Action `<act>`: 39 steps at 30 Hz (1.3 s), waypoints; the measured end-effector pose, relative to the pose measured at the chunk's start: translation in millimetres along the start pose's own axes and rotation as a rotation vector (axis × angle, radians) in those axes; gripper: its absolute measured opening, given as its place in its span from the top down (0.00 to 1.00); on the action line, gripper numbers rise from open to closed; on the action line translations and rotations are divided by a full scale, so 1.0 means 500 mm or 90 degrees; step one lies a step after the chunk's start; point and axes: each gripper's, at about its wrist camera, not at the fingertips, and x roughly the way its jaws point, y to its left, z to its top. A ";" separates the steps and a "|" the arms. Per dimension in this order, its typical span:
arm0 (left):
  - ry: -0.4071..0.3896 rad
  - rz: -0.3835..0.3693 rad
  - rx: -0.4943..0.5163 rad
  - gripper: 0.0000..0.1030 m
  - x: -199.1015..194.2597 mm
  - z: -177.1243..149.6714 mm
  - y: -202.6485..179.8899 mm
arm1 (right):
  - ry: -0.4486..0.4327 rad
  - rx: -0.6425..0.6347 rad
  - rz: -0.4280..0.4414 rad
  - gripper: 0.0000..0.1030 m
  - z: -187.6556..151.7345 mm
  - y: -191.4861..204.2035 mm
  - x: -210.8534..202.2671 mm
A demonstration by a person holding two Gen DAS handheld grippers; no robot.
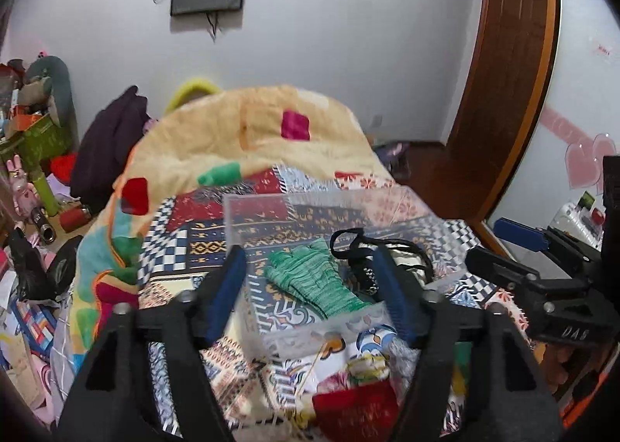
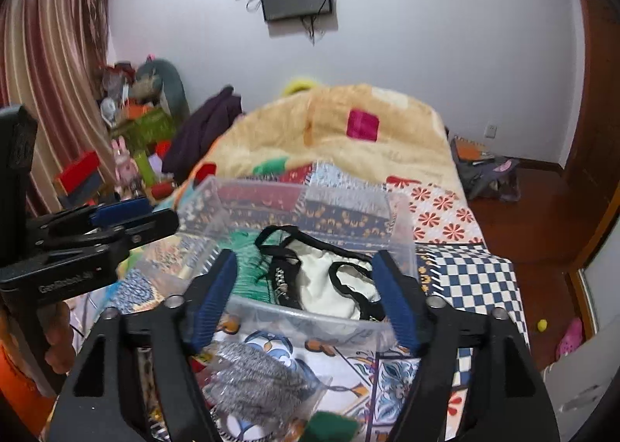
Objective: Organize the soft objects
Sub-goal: 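Lift both items over the clear plastic box and open both tools to drop them, then grasp the white cloth bag with the left tool while the right tool grasps the green sponge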
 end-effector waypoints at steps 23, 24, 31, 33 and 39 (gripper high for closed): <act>0.113 0.069 -0.018 0.04 -0.045 -0.251 0.053 | 0.123 0.031 -0.036 0.12 -0.183 -0.036 -0.007; 0.121 0.068 -0.025 0.04 -0.041 -0.262 0.059 | 0.127 0.033 -0.036 0.13 -0.190 -0.035 -0.006; 0.139 0.064 -0.043 0.17 -0.035 -0.301 0.072 | 0.182 0.050 -0.016 0.49 -0.227 -0.042 0.016; 0.143 0.055 -0.041 0.27 -0.033 -0.303 0.069 | 0.183 0.051 -0.006 0.64 -0.228 -0.041 0.015; 0.135 0.053 -0.022 0.68 -0.038 -0.301 0.056 | 0.151 0.040 -0.021 0.68 -0.220 -0.035 -0.006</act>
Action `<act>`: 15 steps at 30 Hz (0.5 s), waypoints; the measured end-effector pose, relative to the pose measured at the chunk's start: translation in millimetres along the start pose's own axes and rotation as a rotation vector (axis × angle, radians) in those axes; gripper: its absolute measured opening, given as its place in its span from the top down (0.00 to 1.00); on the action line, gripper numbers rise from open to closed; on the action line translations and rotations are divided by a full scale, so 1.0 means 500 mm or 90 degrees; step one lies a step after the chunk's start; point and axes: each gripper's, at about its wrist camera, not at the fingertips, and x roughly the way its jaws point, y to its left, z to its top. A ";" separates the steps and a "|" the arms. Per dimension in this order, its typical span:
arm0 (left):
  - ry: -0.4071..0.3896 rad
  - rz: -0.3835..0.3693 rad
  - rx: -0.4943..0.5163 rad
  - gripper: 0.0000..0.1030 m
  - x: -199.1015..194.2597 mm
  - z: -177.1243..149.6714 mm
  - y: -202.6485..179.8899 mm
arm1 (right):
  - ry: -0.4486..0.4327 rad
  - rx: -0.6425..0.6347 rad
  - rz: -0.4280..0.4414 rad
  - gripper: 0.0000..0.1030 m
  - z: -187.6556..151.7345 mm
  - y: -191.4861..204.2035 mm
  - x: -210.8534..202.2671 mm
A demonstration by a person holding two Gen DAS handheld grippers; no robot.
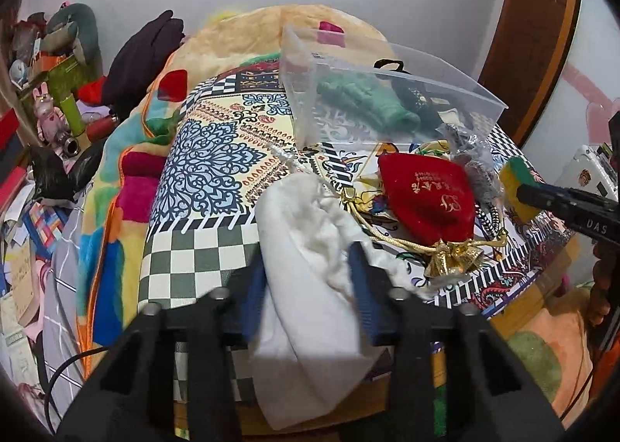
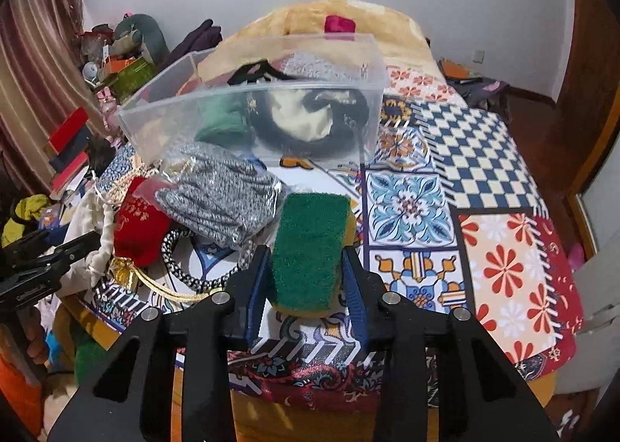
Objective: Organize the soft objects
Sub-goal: 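Grasp the white cloth bag with the left tool while the right tool grasps the green sponge, then carry both items over the clear box and open both tools to release them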
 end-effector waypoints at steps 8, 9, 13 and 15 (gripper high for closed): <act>-0.046 0.004 -0.002 0.80 -0.039 0.026 0.010 | -0.047 -0.003 -0.001 0.69 0.024 0.011 -0.041; -0.053 0.004 -0.001 0.80 -0.045 0.030 0.011 | -0.053 -0.004 -0.001 0.69 0.028 0.013 -0.047; -0.088 -0.001 0.006 0.80 -0.076 0.060 0.008 | -0.080 -0.009 -0.002 0.69 0.046 0.022 -0.072; -0.103 -0.006 0.009 0.80 -0.084 0.075 0.006 | -0.096 -0.013 0.000 0.69 0.060 0.028 -0.086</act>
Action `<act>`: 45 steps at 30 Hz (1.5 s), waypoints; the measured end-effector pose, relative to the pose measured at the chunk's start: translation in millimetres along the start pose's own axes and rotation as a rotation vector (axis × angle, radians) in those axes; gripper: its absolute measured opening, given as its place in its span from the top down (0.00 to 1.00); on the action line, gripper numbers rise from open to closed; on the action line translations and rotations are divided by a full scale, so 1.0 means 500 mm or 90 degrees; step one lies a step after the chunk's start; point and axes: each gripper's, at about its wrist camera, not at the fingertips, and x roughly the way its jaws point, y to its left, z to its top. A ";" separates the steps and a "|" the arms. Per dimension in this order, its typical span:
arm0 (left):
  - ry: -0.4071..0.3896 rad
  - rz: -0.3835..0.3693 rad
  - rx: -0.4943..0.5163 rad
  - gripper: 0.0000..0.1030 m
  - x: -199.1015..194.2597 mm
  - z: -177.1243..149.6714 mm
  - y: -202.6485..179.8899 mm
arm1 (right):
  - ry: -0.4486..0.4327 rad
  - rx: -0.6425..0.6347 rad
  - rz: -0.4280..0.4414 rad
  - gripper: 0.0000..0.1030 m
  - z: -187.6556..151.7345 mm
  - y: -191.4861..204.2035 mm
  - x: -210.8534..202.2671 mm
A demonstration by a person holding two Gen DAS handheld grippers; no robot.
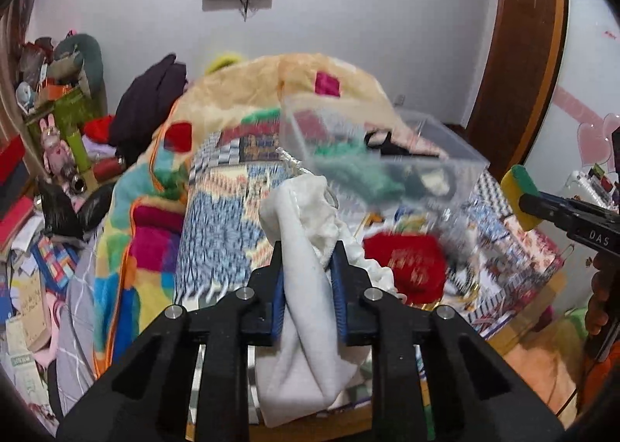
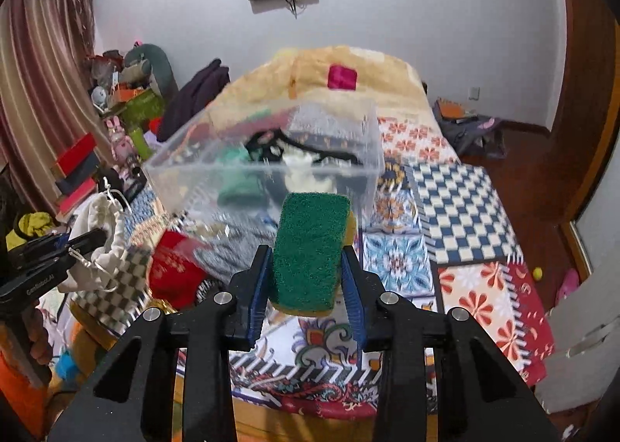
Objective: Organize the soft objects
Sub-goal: 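Carry both items over the clear box and open both tools to release them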
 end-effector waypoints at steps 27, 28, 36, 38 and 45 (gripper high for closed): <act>-0.066 -0.029 0.002 0.80 0.125 0.228 -0.064 | -0.092 -0.005 0.019 0.69 0.174 0.020 0.067; -0.061 -0.024 0.003 0.80 0.138 0.228 -0.065 | -0.081 -0.004 0.021 0.69 0.175 0.020 0.084; -0.005 -0.014 0.013 0.80 0.222 0.226 -0.079 | -0.003 -0.019 0.005 0.69 0.163 0.027 0.180; 0.004 -0.011 0.018 0.80 0.236 0.224 -0.081 | 0.010 -0.026 0.000 0.69 0.159 0.029 0.195; 0.036 -0.005 0.029 0.77 0.276 0.214 -0.089 | 0.024 -0.029 -0.011 0.66 0.156 0.027 0.212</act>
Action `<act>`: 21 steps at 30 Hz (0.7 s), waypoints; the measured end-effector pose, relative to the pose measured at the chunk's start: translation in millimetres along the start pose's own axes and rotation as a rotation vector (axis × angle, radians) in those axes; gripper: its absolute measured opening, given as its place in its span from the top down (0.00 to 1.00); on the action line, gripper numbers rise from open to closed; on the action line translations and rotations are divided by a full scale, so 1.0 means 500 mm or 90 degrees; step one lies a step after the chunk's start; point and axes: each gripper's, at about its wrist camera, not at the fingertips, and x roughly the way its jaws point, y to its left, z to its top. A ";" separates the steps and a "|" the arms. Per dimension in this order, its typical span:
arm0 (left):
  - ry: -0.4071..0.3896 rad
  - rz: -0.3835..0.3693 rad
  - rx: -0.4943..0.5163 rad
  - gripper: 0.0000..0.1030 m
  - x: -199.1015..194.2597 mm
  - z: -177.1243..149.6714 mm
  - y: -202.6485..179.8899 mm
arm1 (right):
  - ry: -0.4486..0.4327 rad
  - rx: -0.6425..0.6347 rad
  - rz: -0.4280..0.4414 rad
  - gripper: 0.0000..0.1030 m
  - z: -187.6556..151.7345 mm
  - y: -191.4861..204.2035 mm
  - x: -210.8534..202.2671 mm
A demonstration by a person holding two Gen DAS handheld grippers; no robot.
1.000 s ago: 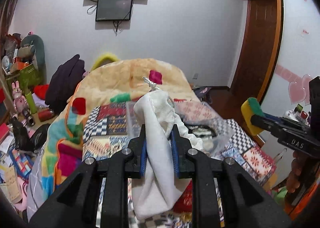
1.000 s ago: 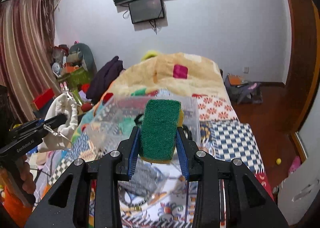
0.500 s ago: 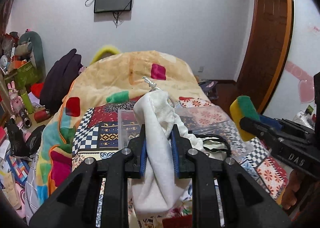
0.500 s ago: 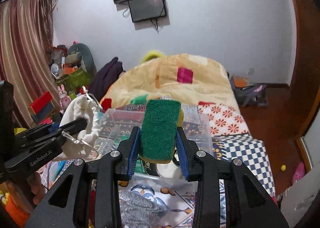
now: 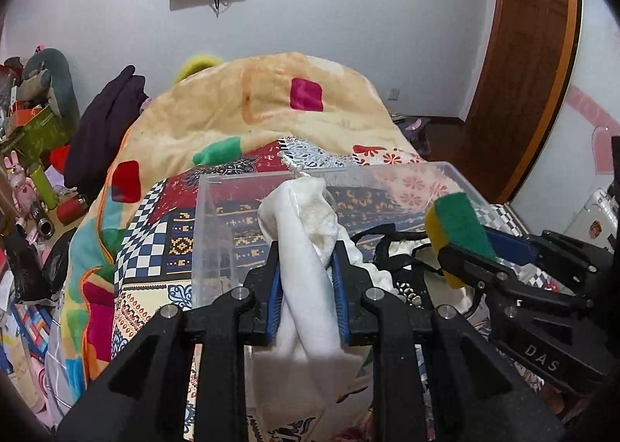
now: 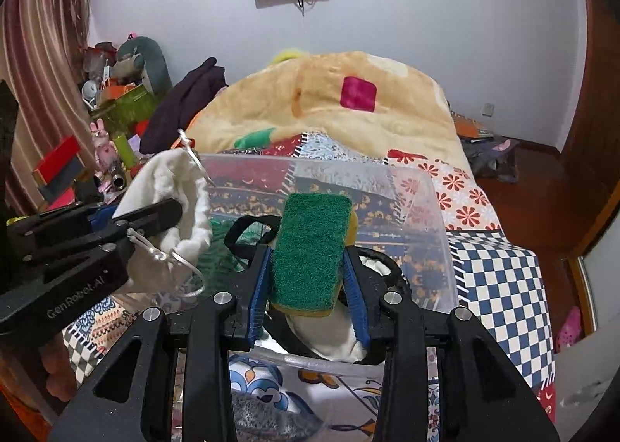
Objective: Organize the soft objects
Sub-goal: 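Carry both items over the clear box and open both tools to release them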
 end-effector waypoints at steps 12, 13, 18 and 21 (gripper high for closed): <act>-0.052 -0.004 -0.003 0.39 -0.081 0.000 0.000 | -0.037 -0.003 -0.011 0.34 0.004 -0.003 -0.053; -0.059 -0.007 -0.003 0.35 -0.091 -0.001 -0.002 | -0.045 -0.003 -0.011 0.32 0.003 -0.003 -0.064; -0.092 -0.019 0.007 0.27 -0.159 -0.013 -0.011 | -0.084 -0.023 -0.023 0.28 -0.001 0.007 -0.118; -0.093 -0.034 0.011 0.23 -0.189 -0.027 -0.015 | -0.102 -0.032 -0.024 0.25 -0.007 0.009 -0.150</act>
